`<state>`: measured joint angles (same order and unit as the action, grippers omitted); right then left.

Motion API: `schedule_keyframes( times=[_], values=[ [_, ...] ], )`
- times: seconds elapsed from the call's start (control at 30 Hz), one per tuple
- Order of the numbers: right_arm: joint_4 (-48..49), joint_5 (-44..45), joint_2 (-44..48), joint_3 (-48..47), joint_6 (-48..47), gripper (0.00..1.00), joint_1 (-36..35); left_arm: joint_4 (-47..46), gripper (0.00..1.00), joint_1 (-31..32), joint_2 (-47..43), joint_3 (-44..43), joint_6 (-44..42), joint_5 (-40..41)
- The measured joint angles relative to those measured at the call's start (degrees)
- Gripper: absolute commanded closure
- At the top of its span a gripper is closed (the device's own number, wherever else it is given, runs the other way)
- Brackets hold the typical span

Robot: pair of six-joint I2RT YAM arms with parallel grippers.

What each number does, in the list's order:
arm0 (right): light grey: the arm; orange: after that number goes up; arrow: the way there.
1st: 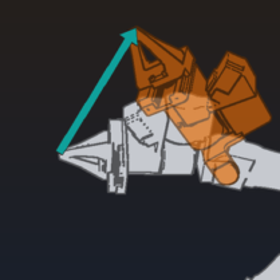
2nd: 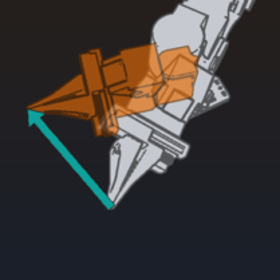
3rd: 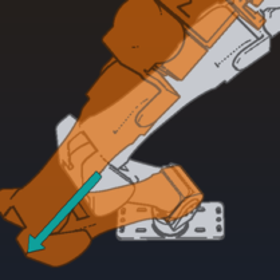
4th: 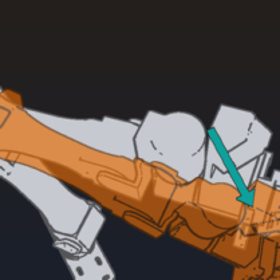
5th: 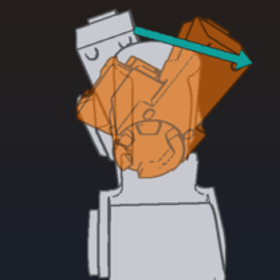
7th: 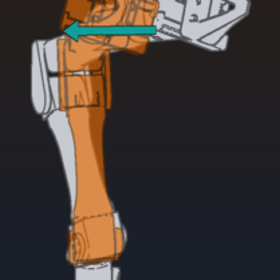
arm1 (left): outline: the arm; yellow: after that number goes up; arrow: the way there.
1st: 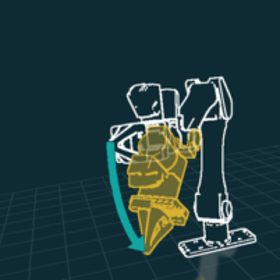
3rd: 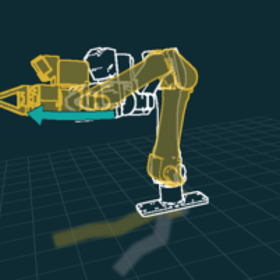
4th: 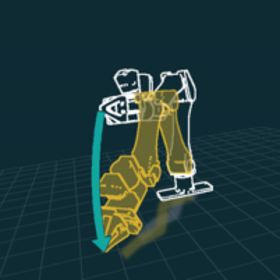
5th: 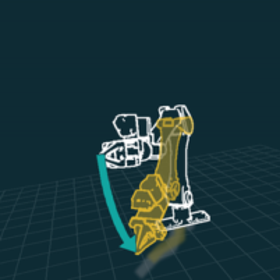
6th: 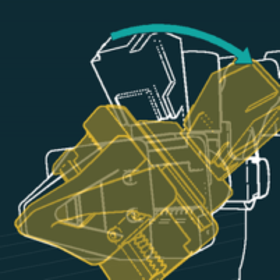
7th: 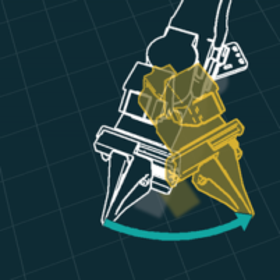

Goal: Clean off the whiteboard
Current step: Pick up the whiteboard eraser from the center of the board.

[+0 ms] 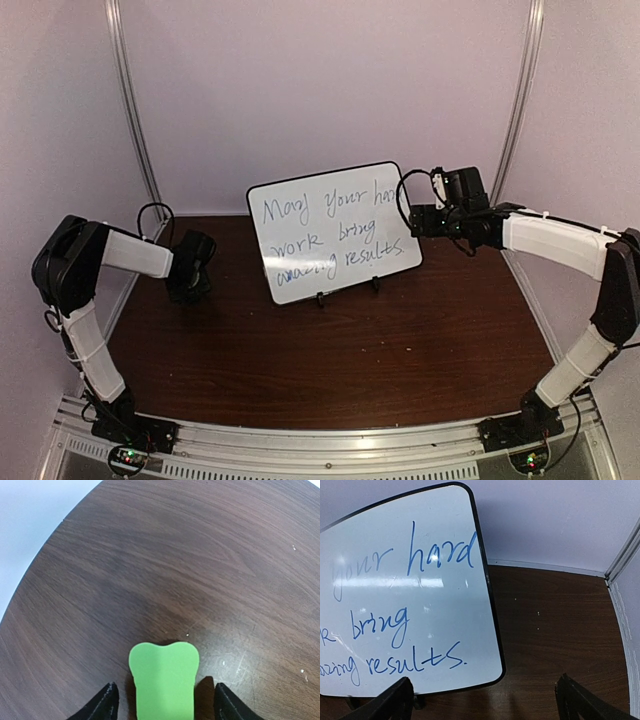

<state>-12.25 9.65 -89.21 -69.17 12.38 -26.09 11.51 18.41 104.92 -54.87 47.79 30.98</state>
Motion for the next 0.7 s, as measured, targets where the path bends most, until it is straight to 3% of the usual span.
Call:
schedule_keyframes(
  times=[0.33, 0.7],
  values=[
    [0.0, -0.7, 0.0, 0.2, 0.0, 0.0, 0.1, -1.9, 0.46, 0.0, 0.0, 1.7, -0.7, -0.2],
    [0.0, -0.7, 0.0, 0.2, 0.0, 0.0, 0.1, -2.8, 0.43, 0.0, -0.4, 2.5, -0.8, -0.2]
  ],
)
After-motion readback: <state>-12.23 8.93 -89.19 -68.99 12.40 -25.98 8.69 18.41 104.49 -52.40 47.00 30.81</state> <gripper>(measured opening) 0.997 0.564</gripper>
